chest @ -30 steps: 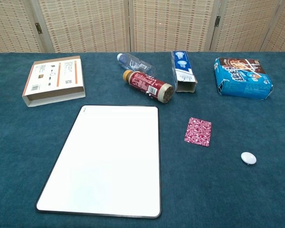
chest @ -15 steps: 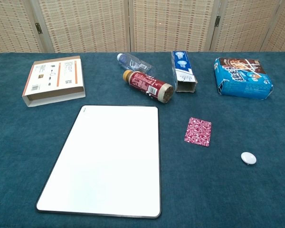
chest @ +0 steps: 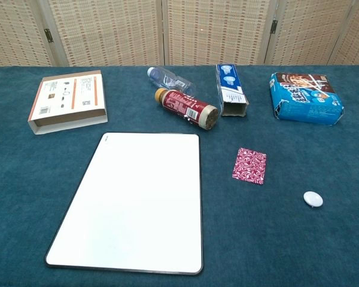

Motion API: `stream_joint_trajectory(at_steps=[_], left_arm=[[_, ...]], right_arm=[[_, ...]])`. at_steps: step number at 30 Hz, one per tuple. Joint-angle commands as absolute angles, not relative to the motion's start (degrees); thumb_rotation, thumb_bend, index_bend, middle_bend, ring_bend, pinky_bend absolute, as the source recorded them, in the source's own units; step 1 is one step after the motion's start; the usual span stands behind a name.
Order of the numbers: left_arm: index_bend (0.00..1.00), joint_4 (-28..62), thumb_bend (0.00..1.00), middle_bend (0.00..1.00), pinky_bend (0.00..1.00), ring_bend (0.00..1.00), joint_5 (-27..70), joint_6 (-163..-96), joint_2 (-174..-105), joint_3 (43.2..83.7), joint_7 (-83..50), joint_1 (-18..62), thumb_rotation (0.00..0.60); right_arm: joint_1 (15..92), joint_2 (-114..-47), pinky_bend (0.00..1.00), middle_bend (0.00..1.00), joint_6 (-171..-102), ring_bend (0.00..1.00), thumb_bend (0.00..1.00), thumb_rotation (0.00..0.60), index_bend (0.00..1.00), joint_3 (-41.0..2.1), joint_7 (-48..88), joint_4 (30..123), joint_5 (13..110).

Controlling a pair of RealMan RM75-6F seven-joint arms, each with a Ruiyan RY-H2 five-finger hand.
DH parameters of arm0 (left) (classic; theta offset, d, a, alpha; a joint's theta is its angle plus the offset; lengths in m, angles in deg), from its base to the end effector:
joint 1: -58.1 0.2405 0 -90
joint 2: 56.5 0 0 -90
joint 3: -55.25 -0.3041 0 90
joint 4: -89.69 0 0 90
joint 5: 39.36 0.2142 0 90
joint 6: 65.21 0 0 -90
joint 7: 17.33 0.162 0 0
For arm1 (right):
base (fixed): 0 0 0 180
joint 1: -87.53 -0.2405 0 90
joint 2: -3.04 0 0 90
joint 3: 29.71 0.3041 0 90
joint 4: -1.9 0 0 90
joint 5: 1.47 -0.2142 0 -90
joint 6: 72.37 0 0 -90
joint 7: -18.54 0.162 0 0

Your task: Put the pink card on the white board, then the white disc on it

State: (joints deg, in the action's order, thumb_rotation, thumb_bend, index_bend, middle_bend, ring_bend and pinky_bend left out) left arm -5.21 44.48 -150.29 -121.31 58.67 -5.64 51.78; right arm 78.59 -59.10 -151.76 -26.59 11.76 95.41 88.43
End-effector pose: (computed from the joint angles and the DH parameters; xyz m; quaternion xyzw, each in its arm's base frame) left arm -0.3449 0.2131 0.1710 -0.6147 -0.3420 -0.3488 0.6192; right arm -0.3343 -0.2270 0.1684 0.6702 -0.3325 0.3546 0.5608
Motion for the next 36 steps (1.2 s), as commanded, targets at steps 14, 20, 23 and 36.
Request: stream_joint_trajectory(at_steps=[14, 20, 23, 36], left_arm=[[0.18, -5.99, 0.25, 0.15, 0.00, 0.16, 44.66, -151.40, -120.67, 58.36, -5.29, 52.63, 0.600], [0.18, -6.24, 0.25, 0.15, 0.00, 0.16, 44.50, -151.70, -120.48, 58.28, -5.24, 52.99, 0.600], [0.18, -6.32, 0.25, 0.15, 0.00, 0.16, 44.28, -151.52, -120.43, 58.14, -5.13, 53.11, 0.600], [0.18, -6.57, 0.25, 0.15, 0.00, 0.17, 43.49, -150.47, -120.64, 58.15, -4.96, 52.93, 0.600]], right_arm=[[59.14, -63.02, 0.06, 0.13, -129.30, 0.07, 0.35, 0.600, 0.16, -24.41, 5.89, 95.02, 93.93], [52.84, -68.55, 0.02, 0.13, -122.31, 0.06, 0.35, 0.600, 0.19, -24.52, 6.71, 89.87, 93.85], [50.61, -71.06, 0.00, 0.13, -120.05, 0.05, 0.35, 0.600, 0.20, -24.97, 7.02, 86.78, 93.88], [44.63, -77.33, 0.00, 0.13, -115.66, 0.04, 0.35, 0.600, 0.22, -26.93, 7.57, 78.71, 94.02]])
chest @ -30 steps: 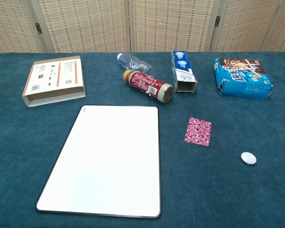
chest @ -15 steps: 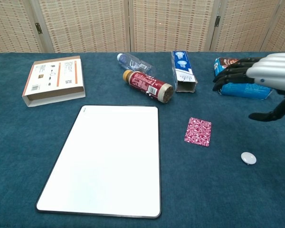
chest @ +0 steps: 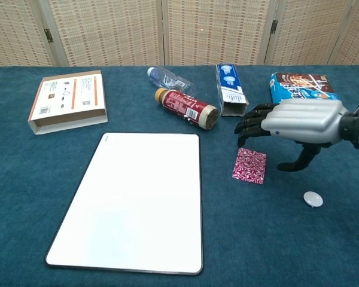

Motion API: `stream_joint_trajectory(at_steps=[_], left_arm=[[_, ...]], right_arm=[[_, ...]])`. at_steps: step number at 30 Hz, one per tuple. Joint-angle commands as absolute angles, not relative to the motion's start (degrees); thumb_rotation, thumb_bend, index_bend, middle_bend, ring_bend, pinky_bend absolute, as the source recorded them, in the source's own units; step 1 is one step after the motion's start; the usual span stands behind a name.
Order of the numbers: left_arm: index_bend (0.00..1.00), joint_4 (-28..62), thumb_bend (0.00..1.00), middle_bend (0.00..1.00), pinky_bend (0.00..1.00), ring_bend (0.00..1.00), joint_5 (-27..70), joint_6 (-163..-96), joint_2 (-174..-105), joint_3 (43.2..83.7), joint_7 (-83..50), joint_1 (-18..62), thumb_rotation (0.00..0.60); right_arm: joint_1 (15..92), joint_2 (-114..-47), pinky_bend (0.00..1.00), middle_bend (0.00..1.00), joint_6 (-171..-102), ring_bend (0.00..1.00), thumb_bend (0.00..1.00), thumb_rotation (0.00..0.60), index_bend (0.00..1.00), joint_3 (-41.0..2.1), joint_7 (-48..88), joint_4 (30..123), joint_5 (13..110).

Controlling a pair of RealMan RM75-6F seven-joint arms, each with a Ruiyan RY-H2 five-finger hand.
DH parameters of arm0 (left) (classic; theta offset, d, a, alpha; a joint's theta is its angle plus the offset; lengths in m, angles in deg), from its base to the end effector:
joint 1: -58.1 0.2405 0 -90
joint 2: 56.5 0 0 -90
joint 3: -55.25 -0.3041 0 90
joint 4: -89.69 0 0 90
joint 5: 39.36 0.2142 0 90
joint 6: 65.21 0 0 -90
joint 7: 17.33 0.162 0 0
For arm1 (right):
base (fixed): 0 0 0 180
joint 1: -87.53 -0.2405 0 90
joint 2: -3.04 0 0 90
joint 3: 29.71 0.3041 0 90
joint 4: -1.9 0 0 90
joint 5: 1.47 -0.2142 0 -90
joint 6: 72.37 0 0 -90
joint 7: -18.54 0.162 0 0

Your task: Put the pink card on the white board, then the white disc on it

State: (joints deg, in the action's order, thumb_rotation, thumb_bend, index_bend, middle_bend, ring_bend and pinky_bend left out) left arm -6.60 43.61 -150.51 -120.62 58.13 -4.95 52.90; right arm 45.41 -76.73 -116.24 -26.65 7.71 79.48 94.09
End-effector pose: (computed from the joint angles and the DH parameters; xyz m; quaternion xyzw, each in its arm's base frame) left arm -0.3478 0.2039 0.1731 -0.6090 -0.3533 -0.3376 0.6247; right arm -0.2217 -0.3744 -0.0088 0.8923 -0.1752 0.2515 0.3313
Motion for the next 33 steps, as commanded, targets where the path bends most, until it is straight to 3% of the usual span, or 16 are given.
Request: stream_joint_trajectory(at_steps=[1, 33], left_arm=[[0.18, -6.55, 0.25, 0.15, 0.00, 0.17, 43.38, -150.42, -120.63, 58.16, -5.03, 52.95, 0.600], [0.18, -6.93, 0.25, 0.15, 0.00, 0.17, 43.24, -149.95, -119.09, 57.70, -7.81, 53.59, 0.600]], right_arm=[[44.26, -77.55, 0.00, 0.13, -115.43, 0.04, 0.35, 0.600, 0.22, -27.01, 7.44, 78.41, 94.03], [40.40, -81.10, 0.00, 0.15, -115.31, 0.04, 0.35, 0.600, 0.26, -29.83, 3.32, 73.85, 91.41]])
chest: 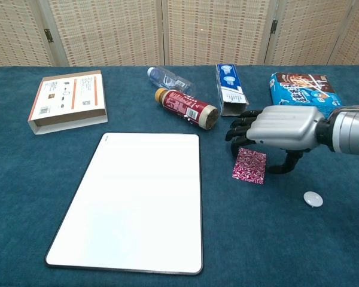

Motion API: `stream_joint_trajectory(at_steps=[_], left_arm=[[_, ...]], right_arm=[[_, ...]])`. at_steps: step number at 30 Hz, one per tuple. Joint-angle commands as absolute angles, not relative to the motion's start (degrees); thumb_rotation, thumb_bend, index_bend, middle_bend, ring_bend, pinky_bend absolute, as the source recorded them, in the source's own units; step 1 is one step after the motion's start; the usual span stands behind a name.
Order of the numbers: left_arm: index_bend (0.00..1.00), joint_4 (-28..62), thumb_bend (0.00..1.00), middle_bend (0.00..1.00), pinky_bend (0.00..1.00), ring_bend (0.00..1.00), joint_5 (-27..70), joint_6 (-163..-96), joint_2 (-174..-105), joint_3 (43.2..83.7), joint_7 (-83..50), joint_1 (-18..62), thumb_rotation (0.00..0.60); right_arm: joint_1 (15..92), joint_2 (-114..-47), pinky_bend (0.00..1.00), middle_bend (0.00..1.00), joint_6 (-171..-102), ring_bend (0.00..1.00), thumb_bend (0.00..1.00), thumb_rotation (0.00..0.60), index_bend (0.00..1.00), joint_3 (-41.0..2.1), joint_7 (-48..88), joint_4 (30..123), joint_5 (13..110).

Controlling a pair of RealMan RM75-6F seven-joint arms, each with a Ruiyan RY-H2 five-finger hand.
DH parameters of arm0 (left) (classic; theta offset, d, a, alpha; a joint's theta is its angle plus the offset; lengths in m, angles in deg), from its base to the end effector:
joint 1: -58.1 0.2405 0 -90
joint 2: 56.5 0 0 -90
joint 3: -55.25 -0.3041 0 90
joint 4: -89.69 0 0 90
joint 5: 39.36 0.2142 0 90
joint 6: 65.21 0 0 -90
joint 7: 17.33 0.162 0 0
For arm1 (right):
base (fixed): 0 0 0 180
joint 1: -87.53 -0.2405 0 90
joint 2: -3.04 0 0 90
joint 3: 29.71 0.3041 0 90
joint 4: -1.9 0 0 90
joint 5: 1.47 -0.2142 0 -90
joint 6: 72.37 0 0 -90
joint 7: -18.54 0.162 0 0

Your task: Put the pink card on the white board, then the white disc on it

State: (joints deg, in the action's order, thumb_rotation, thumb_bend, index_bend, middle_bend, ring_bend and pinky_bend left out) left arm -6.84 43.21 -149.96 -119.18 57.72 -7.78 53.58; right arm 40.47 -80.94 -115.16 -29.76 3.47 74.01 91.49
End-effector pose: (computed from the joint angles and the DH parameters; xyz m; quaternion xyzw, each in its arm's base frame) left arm -0.3532 0.1982 0.1797 -0.6026 -0.3713 -0.3371 0.6208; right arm -0.2142 -0.3911 -0.0345 0.9097 -0.1236 0.2183 0.3309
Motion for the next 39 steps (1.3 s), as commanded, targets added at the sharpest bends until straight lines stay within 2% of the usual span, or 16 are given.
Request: stream_joint_trajectory(at_steps=[1, 14, 21, 28, 39], left_arm=[[0.18, -6.98, 0.25, 0.15, 0.00, 0.17, 43.24, -149.96, -119.03, 57.69, -7.82, 53.61, 0.600], [0.19, -7.05, 0.25, 0.15, 0.00, 0.17, 43.15, -148.95, -118.98, 57.57, -8.17, 53.25, 0.600], [0.19, -6.87, 0.25, 0.15, 0.00, 0.17, 43.07, -148.68, -118.85, 57.51, -8.71, 53.21, 0.600], [0.19, -6.50, 0.25, 0.15, 0.00, 0.17, 43.04, -148.61, -119.01, 57.42, -9.11, 53.28, 0.600], [0.18, -6.97, 0.25, 0.15, 0.00, 0.17, 43.19, -148.70, -118.60, 57.51, -8.89, 53.19, 0.600]], right_arm=[[40.39, -81.26, 0.00, 0.15, -115.46, 0.04, 0.35, 0.600, 0.27, -29.87, 3.27, 73.74, 91.32], [40.64, -82.88, 0.00, 0.16, -117.13, 0.04, 0.35, 0.600, 0.29, -30.54, 2.21, 72.02, 90.79], [40.83, -83.79, 0.00, 0.17, -118.43, 0.04, 0.35, 0.600, 0.36, -30.85, 2.03, 71.19, 91.00], [41.04, -83.79, 0.00, 0.18, -119.51, 0.03, 0.35, 0.600, 0.37, -30.91, 2.01, 71.15, 90.93], [39.35, -82.09, 0.00, 0.18, -121.99, 0.03, 0.35, 0.600, 0.38, -29.13, 0.83, 77.18, 92.48]])
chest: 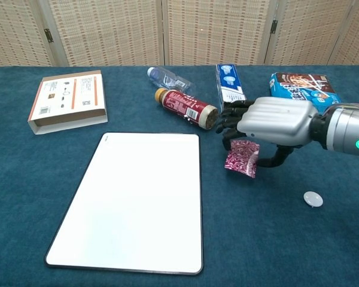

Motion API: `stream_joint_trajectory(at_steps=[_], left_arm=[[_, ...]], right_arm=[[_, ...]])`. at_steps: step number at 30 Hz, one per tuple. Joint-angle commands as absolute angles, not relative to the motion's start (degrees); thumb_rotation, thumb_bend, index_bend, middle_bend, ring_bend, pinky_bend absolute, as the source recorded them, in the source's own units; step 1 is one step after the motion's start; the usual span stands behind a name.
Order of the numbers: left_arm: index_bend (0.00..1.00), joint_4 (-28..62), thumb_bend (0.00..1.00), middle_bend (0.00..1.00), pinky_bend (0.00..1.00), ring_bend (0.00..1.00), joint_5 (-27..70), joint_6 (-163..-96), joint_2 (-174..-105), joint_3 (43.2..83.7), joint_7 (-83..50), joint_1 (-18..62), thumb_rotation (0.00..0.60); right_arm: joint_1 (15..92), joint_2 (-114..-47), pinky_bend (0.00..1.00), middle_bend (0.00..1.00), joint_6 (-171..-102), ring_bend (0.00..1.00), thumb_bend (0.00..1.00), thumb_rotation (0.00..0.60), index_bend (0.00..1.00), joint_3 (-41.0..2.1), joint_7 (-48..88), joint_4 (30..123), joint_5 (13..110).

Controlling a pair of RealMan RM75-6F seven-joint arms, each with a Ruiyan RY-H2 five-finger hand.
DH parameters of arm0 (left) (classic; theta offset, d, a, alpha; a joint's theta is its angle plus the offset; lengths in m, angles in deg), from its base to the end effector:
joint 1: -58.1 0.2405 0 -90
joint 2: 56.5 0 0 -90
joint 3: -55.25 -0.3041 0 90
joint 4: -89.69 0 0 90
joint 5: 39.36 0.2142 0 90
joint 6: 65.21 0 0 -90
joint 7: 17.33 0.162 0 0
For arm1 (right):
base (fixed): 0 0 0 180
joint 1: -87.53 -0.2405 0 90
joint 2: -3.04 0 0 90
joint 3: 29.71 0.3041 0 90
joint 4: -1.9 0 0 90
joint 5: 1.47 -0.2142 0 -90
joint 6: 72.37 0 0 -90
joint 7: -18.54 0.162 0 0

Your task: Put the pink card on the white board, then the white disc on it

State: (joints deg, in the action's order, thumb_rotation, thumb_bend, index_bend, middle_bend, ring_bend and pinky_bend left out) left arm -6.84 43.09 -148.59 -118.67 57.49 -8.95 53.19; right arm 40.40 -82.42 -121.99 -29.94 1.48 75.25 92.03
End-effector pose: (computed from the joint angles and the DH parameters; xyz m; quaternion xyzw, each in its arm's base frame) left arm -0.3544 0.1996 0.1789 -0.6066 -0.3808 -0.3347 0.6124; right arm -0.1906 -0.3846 -0.0362 0.8957 -0.0980 0.2742 0.3359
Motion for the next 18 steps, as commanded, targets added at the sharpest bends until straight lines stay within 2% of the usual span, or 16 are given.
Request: stream_joint_trajectory(at_steps=[1, 15, 18], left_arm=[[0.18, -7.08, 0.25, 0.15, 0.00, 0.17, 43.32, -148.76, -118.52, 57.48, -8.81, 53.19, 0.600], [0.19, -6.69, 0.25, 0.15, 0.00, 0.17, 43.13, -149.01, -118.33, 57.18, -9.49, 53.72, 0.600], [0.19, -6.03, 0.25, 0.15, 0.00, 0.17, 42.72, -148.76, -118.49, 57.24, -10.06, 53.76, 0.600]], right_arm=[[38.78, -82.31, 0.00, 0.18, -121.67, 0.03, 0.35, 0.600, 0.38, -28.70, 0.36, 78.00, 92.50], [32.20, -88.96, 0.00, 0.17, -114.74, 0.03, 0.34, 0.600, 0.38, -25.65, -4.63, 77.97, 90.89], [30.78, -90.72, 0.00, 0.17, -113.37, 0.02, 0.35, 0.600, 0.34, -25.09, -5.69, 76.37, 90.30]])
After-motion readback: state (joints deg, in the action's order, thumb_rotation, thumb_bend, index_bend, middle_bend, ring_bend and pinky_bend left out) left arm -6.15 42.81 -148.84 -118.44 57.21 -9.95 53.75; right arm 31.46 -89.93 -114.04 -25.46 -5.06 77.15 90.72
